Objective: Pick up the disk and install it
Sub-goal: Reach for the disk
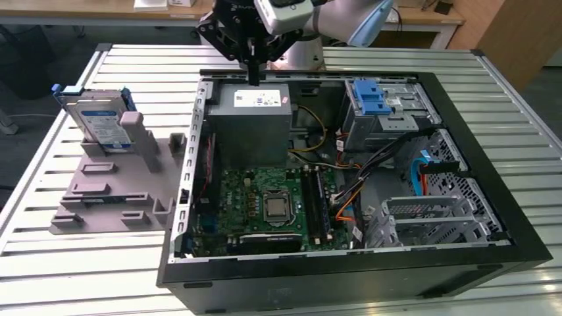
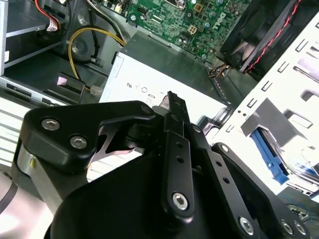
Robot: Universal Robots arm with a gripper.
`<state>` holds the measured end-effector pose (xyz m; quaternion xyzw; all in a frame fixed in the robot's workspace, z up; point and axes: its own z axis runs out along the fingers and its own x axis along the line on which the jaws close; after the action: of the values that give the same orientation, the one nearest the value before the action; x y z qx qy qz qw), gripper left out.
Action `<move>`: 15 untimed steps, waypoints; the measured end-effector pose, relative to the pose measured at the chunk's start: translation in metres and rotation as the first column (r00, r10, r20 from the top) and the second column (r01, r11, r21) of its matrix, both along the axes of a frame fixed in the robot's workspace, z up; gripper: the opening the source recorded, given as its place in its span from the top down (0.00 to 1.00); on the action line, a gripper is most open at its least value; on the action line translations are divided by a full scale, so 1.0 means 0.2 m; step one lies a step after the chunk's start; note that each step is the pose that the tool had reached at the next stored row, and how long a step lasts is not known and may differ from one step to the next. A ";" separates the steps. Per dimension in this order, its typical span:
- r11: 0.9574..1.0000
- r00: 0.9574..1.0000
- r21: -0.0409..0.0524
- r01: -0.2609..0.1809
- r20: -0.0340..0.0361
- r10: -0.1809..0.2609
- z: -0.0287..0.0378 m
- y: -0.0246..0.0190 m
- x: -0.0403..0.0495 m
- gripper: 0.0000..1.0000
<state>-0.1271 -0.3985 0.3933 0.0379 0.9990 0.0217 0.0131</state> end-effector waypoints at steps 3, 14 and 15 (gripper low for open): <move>1.000 1.000 0.000 0.000 0.000 0.000 0.000 0.000 -0.007 0.89; 1.000 1.000 0.000 0.000 0.000 0.000 -0.001 0.000 -0.019 0.89; 1.000 1.000 0.000 0.000 0.000 0.000 -0.001 0.001 -0.022 0.89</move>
<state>-0.1315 -0.3984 0.3932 0.0380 0.9990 0.0217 0.0130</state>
